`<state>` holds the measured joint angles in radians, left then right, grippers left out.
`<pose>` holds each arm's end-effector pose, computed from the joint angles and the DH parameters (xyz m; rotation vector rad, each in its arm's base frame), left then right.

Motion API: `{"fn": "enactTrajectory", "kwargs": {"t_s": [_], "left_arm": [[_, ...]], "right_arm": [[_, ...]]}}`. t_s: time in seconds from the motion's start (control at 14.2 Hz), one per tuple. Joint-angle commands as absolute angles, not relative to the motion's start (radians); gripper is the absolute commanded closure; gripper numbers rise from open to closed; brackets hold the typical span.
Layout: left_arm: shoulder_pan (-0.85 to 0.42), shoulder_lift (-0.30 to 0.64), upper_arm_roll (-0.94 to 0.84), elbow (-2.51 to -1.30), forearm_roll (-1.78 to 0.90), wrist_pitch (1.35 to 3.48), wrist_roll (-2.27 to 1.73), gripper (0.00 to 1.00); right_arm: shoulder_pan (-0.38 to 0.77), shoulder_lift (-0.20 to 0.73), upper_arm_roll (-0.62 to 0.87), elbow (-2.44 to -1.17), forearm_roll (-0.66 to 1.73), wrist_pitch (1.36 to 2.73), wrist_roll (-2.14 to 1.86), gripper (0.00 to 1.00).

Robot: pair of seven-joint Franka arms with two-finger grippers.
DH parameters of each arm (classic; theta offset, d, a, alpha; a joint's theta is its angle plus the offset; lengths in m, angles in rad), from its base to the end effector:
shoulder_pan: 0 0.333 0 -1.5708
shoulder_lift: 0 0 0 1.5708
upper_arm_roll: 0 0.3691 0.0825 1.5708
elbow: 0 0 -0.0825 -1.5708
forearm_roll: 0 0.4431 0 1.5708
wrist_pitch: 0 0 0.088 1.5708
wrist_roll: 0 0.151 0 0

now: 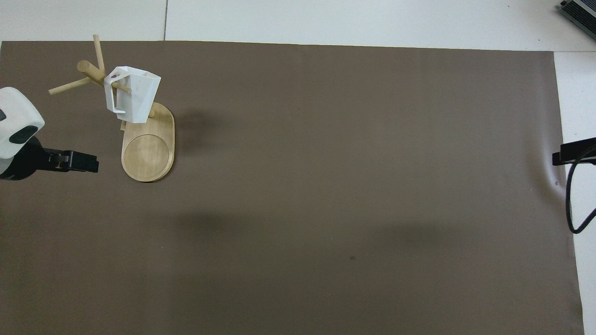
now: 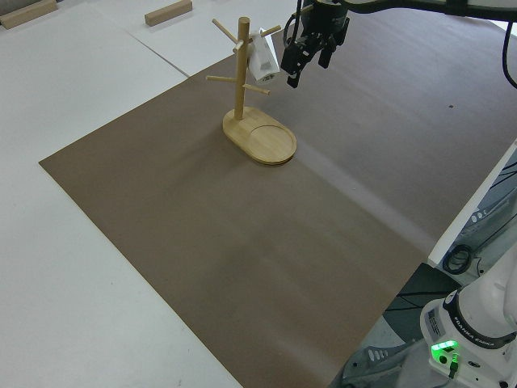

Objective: Hang cup on rack

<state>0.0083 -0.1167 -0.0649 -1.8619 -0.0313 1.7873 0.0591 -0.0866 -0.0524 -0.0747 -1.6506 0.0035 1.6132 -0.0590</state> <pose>0.5828 -0.0386 0.5663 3.1132 -0.1704 0.0653 0.5907 -0.0967 0.6265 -3.1317 0.1604 -0.0244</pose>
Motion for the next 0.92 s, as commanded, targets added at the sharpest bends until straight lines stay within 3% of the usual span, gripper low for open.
{"fn": "enactTrajectory", "kwargs": {"t_s": [0.0, 0.42, 0.85], "left_arm": [[0.009, -0.062, -0.064, -1.723, -0.002, 1.674, 0.077, 0.00], [0.025, -0.071, -0.058, -1.732, -0.003, 1.687, 0.068, 0.00], [0.009, -0.066, -0.060, -1.658, -0.005, 1.623, 0.074, 0.00]], "right_arm": [[-0.087, -0.055, -0.071, -1.661, -0.002, 1.631, -0.040, 0.00], [-0.097, -0.055, -0.071, -1.661, -0.002, 1.620, -0.035, 0.00], [-0.100, -0.057, -0.071, -1.664, -0.002, 1.620, -0.035, 0.00]]}}
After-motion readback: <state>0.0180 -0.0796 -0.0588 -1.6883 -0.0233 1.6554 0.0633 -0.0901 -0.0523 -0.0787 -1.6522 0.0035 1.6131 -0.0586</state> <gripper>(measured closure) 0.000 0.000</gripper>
